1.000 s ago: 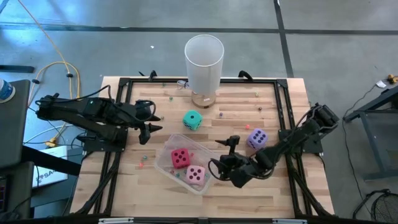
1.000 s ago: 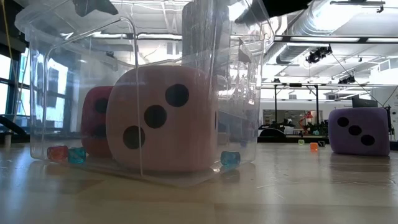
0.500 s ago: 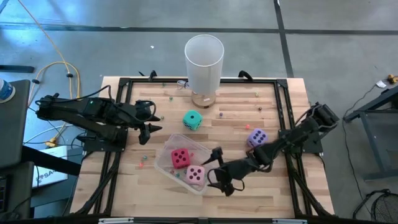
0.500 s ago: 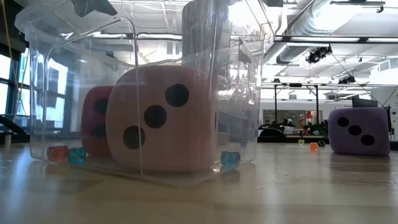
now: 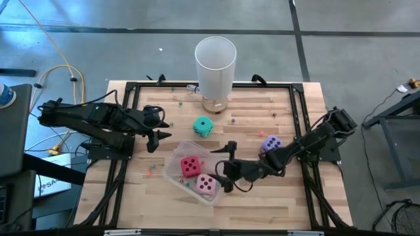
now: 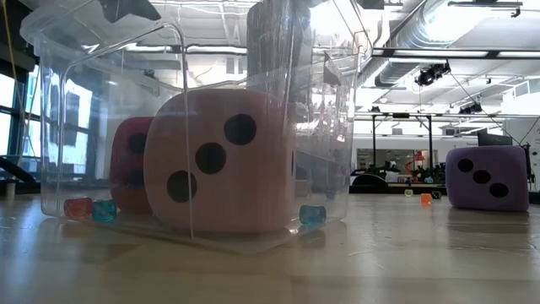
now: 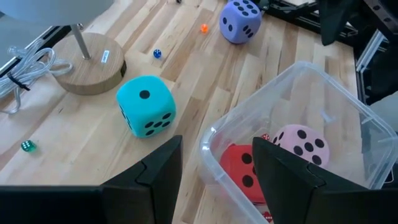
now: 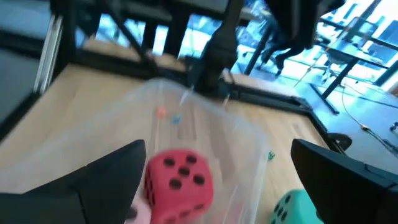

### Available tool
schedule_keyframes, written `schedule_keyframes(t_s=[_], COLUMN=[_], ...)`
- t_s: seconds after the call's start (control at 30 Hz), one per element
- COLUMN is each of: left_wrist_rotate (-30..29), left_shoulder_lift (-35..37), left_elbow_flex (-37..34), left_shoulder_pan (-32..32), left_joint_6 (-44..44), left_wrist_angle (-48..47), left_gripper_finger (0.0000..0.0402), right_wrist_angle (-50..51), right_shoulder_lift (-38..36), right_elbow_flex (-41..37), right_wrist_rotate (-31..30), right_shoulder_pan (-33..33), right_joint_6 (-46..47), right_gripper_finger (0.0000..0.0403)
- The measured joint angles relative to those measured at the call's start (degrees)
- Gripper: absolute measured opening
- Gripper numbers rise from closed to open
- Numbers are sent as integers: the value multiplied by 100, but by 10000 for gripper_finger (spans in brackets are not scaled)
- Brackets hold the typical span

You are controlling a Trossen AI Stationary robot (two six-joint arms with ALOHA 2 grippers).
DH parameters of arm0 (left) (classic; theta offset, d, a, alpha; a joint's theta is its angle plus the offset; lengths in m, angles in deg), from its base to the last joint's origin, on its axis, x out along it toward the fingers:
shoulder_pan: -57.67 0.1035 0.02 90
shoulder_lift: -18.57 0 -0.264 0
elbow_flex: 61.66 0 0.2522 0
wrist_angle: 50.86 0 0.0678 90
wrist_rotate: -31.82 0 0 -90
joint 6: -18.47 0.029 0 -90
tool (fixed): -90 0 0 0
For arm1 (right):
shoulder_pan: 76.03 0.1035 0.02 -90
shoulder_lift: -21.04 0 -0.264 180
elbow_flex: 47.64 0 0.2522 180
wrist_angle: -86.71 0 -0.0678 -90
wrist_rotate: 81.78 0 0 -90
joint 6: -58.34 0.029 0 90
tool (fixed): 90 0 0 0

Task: Pick & Place Dice
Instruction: Put the big purple dice into the transparent bin

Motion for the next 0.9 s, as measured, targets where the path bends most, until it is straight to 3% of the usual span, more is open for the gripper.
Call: schedule_keyframes(t_s=[0.47, 0.9], left_wrist_rotate=[-3, -4], left_shoulder_lift=[0, 0], left_elbow_flex=[0, 0], left_shoulder_pan=[0, 0], left_joint_6=[2, 2], left_wrist_angle=[95, 95], left_gripper_finger=[186, 186], right_wrist_angle=[-517, -499], right_shoulder_lift=[0, 54], right_elbow_flex=[-2, -61], right_wrist_rotate=[145, -208], right_shoulder_pan=[-101, 22], right_joint_6=[269, 609], right_gripper_finger=[390, 400])
